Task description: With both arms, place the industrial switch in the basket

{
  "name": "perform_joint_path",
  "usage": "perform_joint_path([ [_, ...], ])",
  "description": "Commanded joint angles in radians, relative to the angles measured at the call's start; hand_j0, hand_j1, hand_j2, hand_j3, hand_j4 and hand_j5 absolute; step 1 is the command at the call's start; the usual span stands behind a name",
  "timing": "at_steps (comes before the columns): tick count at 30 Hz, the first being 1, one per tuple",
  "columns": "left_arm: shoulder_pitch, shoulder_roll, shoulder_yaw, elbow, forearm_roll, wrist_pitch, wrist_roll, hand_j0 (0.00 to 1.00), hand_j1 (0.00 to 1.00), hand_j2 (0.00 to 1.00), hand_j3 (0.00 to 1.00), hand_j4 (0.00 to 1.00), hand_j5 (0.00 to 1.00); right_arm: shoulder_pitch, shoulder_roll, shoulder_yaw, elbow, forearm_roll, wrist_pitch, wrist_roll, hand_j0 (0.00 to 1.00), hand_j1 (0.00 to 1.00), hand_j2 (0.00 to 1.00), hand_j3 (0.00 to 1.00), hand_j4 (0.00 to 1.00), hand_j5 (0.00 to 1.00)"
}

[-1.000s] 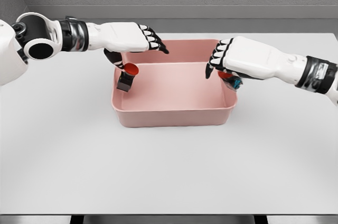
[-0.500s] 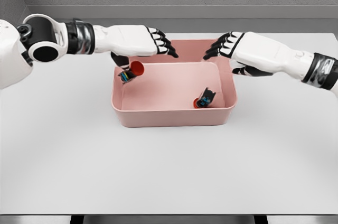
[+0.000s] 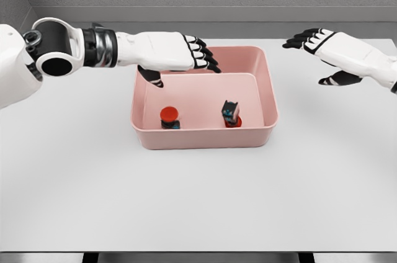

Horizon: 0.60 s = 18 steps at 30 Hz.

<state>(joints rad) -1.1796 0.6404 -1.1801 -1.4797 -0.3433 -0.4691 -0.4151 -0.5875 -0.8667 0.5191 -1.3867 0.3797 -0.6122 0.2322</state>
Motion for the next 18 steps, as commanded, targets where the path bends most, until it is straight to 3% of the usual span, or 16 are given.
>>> perform_joint_path([
  [1,0.0,0.002,0.001,-0.007,0.004,0.003,-0.001,1.0,1.0,1.0,1.0,1.0,1.0,0.0,-0.017,-0.004,0.003,-0.007,0.001,-0.002,1.0,1.0,1.0,1.0,1.0,1.0],
  [4,-0.006,0.041,0.026,0.016,0.042,-0.003,0.002,1.0,1.0,1.0,1.0,1.0,1.0,0.002,-0.021,-0.002,0.002,-0.007,0.001,-0.004,1.0,1.0,1.0,1.0,1.0,1.0],
  [7,-0.015,0.222,0.028,0.018,0.263,-0.129,0.001,1.0,1.0,1.0,1.0,1.0,1.0,0.011,-0.021,-0.002,0.003,-0.007,0.001,-0.004,1.0,1.0,1.0,1.0,1.0,1.0],
  [9,-0.011,0.323,0.03,0.018,0.375,-0.142,0.001,1.0,1.0,1.0,1.0,1.0,1.0,0.015,-0.021,-0.002,0.001,-0.007,0.001,-0.004,1.0,1.0,1.0,1.0,1.0,1.0],
  [10,-0.006,0.37,0.033,0.019,0.389,-0.142,0.002,1.0,1.0,1.0,1.0,1.0,1.0,0.015,-0.021,-0.004,0.001,-0.007,0.001,-0.004,1.0,1.0,1.0,1.0,1.0,1.0],
  [11,0.005,0.409,0.033,0.024,0.414,-0.142,0.002,1.0,1.0,1.0,1.0,1.0,1.0,0.015,-0.021,-0.004,0.001,-0.007,0.001,-0.004,1.0,1.0,1.0,1.0,1.0,1.0],
  [13,0.083,0.443,0.033,0.03,0.549,-0.142,0.001,1.0,1.0,1.0,1.0,1.0,1.0,0.015,-0.021,-0.002,0.001,-0.007,0.001,-0.004,1.0,1.0,1.0,1.0,1.0,1.0],
  [18,0.129,0.44,0.03,0.045,0.563,-0.142,0.001,1.0,1.0,1.0,1.0,1.0,1.0,0.017,-0.021,-0.002,0.006,-0.005,0.001,0.001,1.0,1.0,1.0,1.0,1.0,1.0],
])
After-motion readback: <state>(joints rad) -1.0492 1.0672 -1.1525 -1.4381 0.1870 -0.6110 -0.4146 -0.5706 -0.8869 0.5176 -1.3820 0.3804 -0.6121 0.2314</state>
